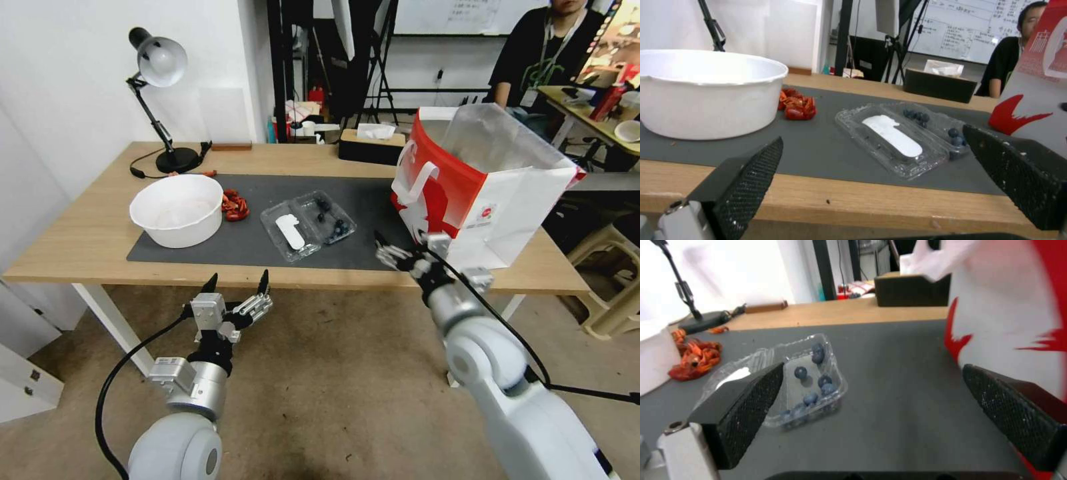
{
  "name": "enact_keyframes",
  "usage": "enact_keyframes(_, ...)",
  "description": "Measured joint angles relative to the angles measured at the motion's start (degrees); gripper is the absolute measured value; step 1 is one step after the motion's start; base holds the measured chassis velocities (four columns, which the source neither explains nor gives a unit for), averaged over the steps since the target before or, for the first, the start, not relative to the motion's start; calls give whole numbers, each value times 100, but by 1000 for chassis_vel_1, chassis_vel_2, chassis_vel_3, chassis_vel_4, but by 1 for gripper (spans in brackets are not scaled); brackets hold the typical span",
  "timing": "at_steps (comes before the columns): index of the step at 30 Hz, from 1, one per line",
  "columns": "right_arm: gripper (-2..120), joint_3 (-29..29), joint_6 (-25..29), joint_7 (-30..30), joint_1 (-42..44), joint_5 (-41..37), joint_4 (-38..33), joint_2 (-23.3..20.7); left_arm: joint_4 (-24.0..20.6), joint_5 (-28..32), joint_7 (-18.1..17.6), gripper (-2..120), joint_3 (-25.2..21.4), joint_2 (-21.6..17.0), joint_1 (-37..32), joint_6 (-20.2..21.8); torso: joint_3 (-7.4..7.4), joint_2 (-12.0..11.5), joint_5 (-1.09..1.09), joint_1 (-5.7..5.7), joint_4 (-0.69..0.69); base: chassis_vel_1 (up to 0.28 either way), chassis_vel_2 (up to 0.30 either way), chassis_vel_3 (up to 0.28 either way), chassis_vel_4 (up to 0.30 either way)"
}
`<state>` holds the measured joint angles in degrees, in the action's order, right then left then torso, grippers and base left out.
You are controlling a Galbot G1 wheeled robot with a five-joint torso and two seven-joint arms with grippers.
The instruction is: Close the takeout container lid, then place the container into the takeout bag.
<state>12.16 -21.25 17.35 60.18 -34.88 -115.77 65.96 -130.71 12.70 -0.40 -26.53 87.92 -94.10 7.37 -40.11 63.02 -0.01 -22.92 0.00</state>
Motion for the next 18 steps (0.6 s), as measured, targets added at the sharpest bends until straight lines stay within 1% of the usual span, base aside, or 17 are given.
enact_keyframes(1, 100, 0, 0, 0, 0, 0, 0, 0, 0, 0, 0, 100, 0, 0, 0, 0, 0, 0, 0, 0, 0, 0, 0, 0, 0)
enact_keyframes(3, 100, -212, -62, 213, -245, -90, 196, 15, -12, -2, -3, 100, -16, 7, -10, -11, 0, 0, 1, 0, 1, 0, 0, 0, 0)
enact_keyframes(5, 100, -609, -118, 544, -656, -167, 534, 44, -18, -1, -10, 100, -53, 9, -21, -23, 0, 0, 0, 0, -1, 0, 0, 0, 0)
enact_keyframes(6, 100, -609, -118, 544, -656, -167, 534, 44, -18, -1, -10, 100, -53, 9, -21, -23, 0, 0, 0, 0, -1, 0, 0, 0, 0)
enact_keyframes(7, 100, -770, -167, 690, -860, -181, 697, 71, -18, -2, -12, 100, -66, 8, -23, -30, 0, 0, 0, 0, 1, 0, 0, 0, 0)
enact_keyframes(9, 100, -1071, -291, 965, -1296, -273, 1023, 156, -19, -1, -18, 100, -82, 7, -26, -36, 0, 0, 0, 0, 1, 0, 0, 0, 0)
enact_keyframes(10, 100, -1071, -291, 965, -1296, -273, 1023, 156, -19, -1, -18, 100, -82, 7, -26, -36, 0, 0, 0, 0, 1, 0, 0, 0, 0)
enact_keyframes(12, 100, -1282, -438, 1185, -1675, -380, 1324, 263, -19, -1, -23, 100, -86, 14, -26, -38, 0, 0, 0, 0, 1, 0, 0, 0, 0)
enact_keyframes(13, 100, -1282, -438, 1185, -1675, -380, 1324, 263, -19, -1, -23, 100, -86, 14, -26, -38, 0, 0, 0, 0, 1, 0, 0, 0, 0)
enact_keyframes(16, 100, -1465, -732, 1403, -2007, -404, 1591, 379, -11, 1, -29, 100, -92, 25, -21, -48, 0, 0, 0, 0, 1, 0, 0, 0, 0)
enact_keyframes(17, 100, -1465, -732, 1403, -2007, -404, 1591, 379, -11, 1, -29, 100, -92, 25, -21, -48, 0, 0, 0, 0, 1, 0, 0, 0, 0)
enact_keyframes(18, 100, -1511, -928, 1484, -2113, -396, 1681, 420, 0, 4, -34, 100, -99, 23, -21, -57, 0, 0, -1, 0, 0, 0, 0, 0, 0)
